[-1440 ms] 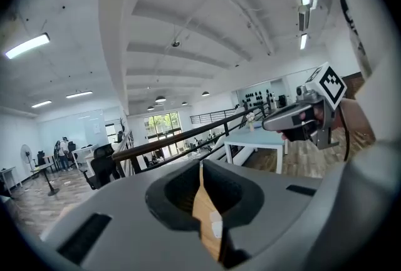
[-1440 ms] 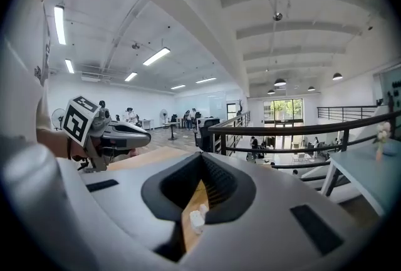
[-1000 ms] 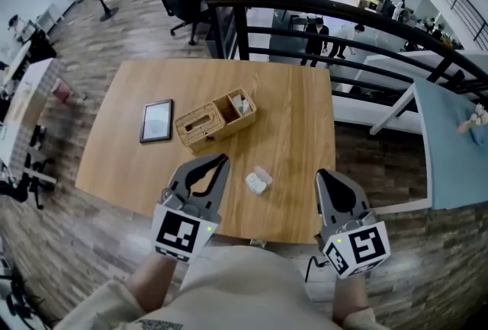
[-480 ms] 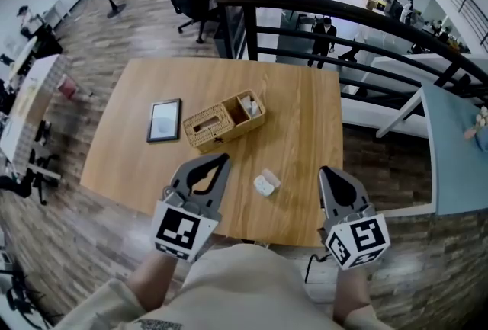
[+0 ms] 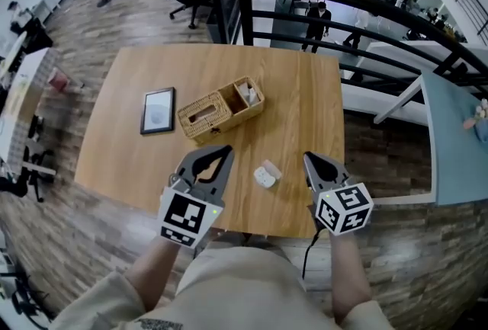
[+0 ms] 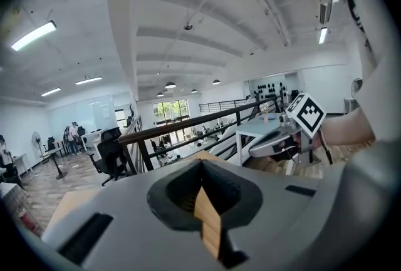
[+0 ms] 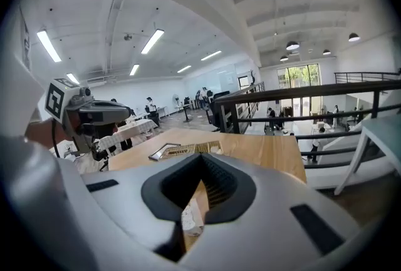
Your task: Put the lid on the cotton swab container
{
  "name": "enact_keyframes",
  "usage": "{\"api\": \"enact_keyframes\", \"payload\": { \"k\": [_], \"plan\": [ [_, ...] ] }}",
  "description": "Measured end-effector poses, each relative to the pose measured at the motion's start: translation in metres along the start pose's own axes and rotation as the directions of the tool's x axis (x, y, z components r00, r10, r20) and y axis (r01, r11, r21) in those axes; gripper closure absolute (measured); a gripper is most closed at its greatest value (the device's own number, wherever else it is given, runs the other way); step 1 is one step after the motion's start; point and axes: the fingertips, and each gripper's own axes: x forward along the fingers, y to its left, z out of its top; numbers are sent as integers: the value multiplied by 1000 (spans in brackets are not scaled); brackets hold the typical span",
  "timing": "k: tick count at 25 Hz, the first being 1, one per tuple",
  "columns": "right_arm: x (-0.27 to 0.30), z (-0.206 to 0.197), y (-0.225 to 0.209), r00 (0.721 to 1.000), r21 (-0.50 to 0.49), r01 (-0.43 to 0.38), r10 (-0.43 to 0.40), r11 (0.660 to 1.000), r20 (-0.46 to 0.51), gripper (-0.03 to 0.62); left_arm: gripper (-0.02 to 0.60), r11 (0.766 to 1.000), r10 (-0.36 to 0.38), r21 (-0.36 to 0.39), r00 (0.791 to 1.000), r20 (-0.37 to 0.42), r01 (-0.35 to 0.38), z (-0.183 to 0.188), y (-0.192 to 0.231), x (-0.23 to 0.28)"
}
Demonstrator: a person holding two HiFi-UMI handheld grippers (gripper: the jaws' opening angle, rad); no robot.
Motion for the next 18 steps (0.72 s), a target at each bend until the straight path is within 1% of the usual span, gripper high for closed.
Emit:
{"api": "enact_keyframes", "payload": {
  "k": [5,9,11,14,15,18],
  "plan": [
    [34,-49,-16,994,41,9,-4,999,-106,568,558,999,-37,-23,999,-31,36,-41,0,26],
    [55,-85,-21,984,64,9,2,998,-178,568,558,997,-67,-42,993,-92,64,-81,-5,41],
    [65,-100,-24,979,79,9,8,997,-205,568,558,995,-84,-57,988,-130,77,-102,-6,49],
    [78,-125,-25,967,101,6,20,995,-255,568,558,988,-124,-113,974,-189,104,-132,-9,59],
    [81,-133,-25,963,108,5,24,994,-270,568,558,986,-136,-121,969,-207,112,-139,-10,61],
    [93,-150,-26,955,136,13,29,991,-296,568,558,986,-148,-112,957,-251,123,-158,-7,68]
  ]
}}
